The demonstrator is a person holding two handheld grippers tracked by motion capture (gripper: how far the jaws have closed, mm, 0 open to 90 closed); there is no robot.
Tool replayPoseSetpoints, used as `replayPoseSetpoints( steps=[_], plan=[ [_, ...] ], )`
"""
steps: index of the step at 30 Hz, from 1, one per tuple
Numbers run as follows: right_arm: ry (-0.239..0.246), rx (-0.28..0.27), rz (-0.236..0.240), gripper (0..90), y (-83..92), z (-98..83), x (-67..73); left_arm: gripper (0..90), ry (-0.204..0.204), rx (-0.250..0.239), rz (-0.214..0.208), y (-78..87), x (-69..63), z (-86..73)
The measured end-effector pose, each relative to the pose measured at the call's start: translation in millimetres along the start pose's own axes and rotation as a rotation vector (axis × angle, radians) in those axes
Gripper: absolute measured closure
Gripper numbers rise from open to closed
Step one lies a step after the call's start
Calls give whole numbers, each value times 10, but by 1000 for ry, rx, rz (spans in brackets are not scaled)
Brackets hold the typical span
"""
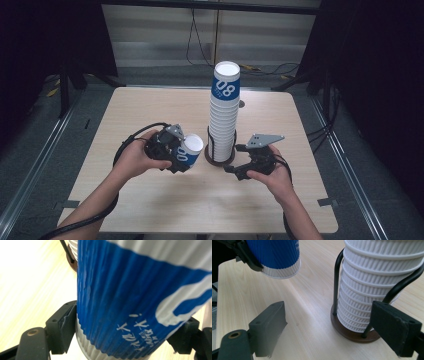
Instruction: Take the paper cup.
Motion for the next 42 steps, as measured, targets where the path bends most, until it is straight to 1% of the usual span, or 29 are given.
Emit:
replayPoseSetpoints(
  steps=[1,2,3,5,8,9,10,11,13,14,16,17,18,19,20,21,24,25,29,30,31,34,35,37,38,39,42],
  plan=[
    [2,1,6,129,-8,-3,13,210,-20,23,-3,1,6,-16],
    [2,1,6,129,-8,-3,13,210,-20,25,-6,-11,2,-18],
    [8,5,4,129,-16,-9,20,210,-1,9,-7,-33,-13,-11],
    [9,4,11,129,-21,-10,35,210,-12,14,-13,-73,-18,-17],
    [12,4,16,129,-26,-7,49,210,-18,18,-16,-102,-23,-19],
    [13,7,18,130,-28,-8,59,210,-35,33,-22,-124,-25,-22],
    [13,7,18,130,-28,-8,59,210,-35,33,-22,-124,-25,-22],
    [18,7,22,130,-29,-11,63,210,-14,24,-22,-156,-51,-14],
    [19,6,25,130,-28,-11,66,210,-19,26,-21,-167,-54,-8],
    [20,6,27,131,-28,-11,68,211,-37,48,-19,-168,-49,-15],
    [22,8,27,131,-27,-9,75,211,-31,46,-23,-194,-68,-2],
    [24,6,30,131,-28,-3,82,212,-31,59,-24,-215,-85,-2],
    [24,6,30,131,-28,-3,82,212,-31,59,-24,-215,-85,-2],
    [25,5,32,131,-27,-1,85,212,-39,81,-17,-233,-89,-10],
    [25,5,32,131,-27,-1,85,212,-39,81,-17,-233,-89,-10],
    [24,6,34,131,-27,-4,85,212,-44,99,-19,-242,-92,-15],
    [24,6,36,131,-28,-8,86,213,-45,106,-20,-255,-97,-15],
    [22,6,41,131,-32,-9,91,213,-43,119,-24,-264,-109,-20],
    [27,7,43,132,-37,-10,95,213,-44,138,-29,-276,-114,-22],
    [28,6,48,131,-38,-10,102,213,-51,147,-33,-276,-110,-21],
    [32,8,51,132,-42,-11,107,213,-42,158,-34,-275,-115,-28],
    [32,10,53,131,-47,-14,113,213,-49,176,-38,-268,-102,-26],
    [35,11,52,132,-50,-16,112,213,-42,173,-36,-272,-105,-23],
    [35,16,55,132,-53,-24,115,213,-42,179,-33,-272,-98,-25],
    [35,19,53,132,-53,-28,112,213,-48,189,-36,-270,-93,-28],
    [36,18,56,132,-57,-32,114,213,-39,192,-34,-275,-96,-31],
    [39,19,59,132,-61,-33,122,214,-46,213,-29,-279,-93,-42]
  ],
)
Point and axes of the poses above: each handheld gripper's, and its own axes: y roughly backward along the jaws, z roughly out of its top, x roughly to its left, the point moved 8 cm from there along -y, roughly forward along the jaws, and after that the axes turned 5 degrees about -z, right-handed, at the moved point
